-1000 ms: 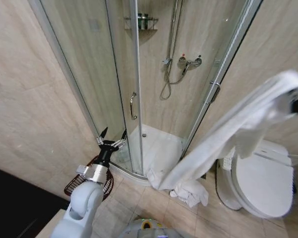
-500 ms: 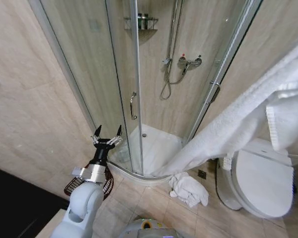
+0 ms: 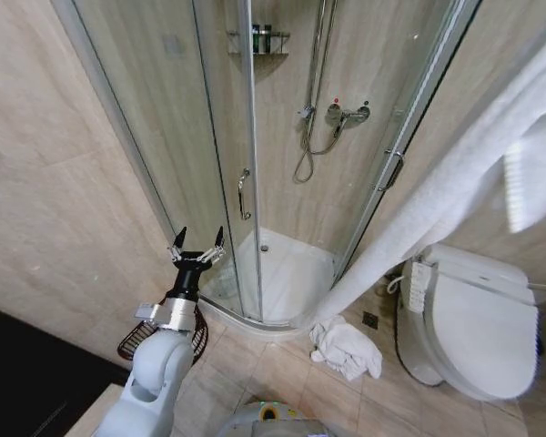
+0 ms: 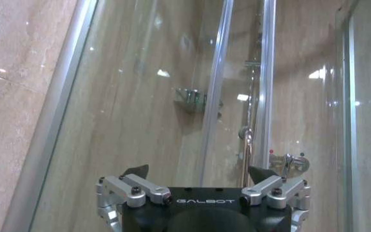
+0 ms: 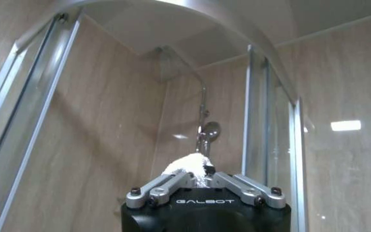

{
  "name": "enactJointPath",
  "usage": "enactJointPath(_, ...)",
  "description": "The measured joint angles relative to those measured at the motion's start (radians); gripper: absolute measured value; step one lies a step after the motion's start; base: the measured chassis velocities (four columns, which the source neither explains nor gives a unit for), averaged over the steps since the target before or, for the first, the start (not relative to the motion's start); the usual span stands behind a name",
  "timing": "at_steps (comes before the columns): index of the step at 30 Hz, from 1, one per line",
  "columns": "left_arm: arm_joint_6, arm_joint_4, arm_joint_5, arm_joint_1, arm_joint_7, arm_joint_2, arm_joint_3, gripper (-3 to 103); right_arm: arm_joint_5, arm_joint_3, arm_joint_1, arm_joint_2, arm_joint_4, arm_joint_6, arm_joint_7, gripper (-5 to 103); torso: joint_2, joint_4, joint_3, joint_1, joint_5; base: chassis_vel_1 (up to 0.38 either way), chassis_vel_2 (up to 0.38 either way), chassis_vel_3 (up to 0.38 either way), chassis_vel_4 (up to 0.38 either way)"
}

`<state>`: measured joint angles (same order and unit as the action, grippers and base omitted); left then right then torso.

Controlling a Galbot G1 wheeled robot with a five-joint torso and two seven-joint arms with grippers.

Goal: Discard the used towel into the hamper.

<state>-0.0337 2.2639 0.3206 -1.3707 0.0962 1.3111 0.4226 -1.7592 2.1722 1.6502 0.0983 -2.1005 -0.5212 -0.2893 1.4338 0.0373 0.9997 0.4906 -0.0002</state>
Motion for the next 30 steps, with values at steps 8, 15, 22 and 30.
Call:
enactJointPath(8, -0.003, -0.005, 0.007, 0.003, -0.005, -0.005, 0.017, 100, 0.001, -0.002, -0.008, -0.033, 0.011, -0.012, 0.001, 2, 0.023, 0.0, 0.011, 0.012, 0.0003, 0.0, 0.0, 0.0, 0.0)
enactJointPath(15, -0.003, -0.006, 0.008, 0.001, -0.007, -0.004, 0.017, 100, -0.019, 0.017, -0.011, -0.054, 0.016, -0.022, -0.003, 2, 0.055, -0.0001, 0.028, 0.027, 0.0002, 0.0, 0.0, 0.0, 0.0)
enactJointPath(22, -0.003, 0.001, 0.008, -0.008, -0.008, -0.004, 0.022, 100, -0.089, 0.051, -0.013, -0.043, -0.012, -0.041, -0.028, 2, 0.093, 0.0, 0.048, 0.045, 0.0, 0.0, 0.0, 0.0, 0.0)
enactJointPath(30, 0.001, 0.017, 0.009, -0.024, -0.009, -0.006, 0.037, 100, -0.145, 0.084, -0.004, 0.023, -0.08, -0.052, -0.029, 2, 0.143, -0.0001, 0.074, 0.068, 0.0004, 0.0, 0.0, 0.0, 0.0)
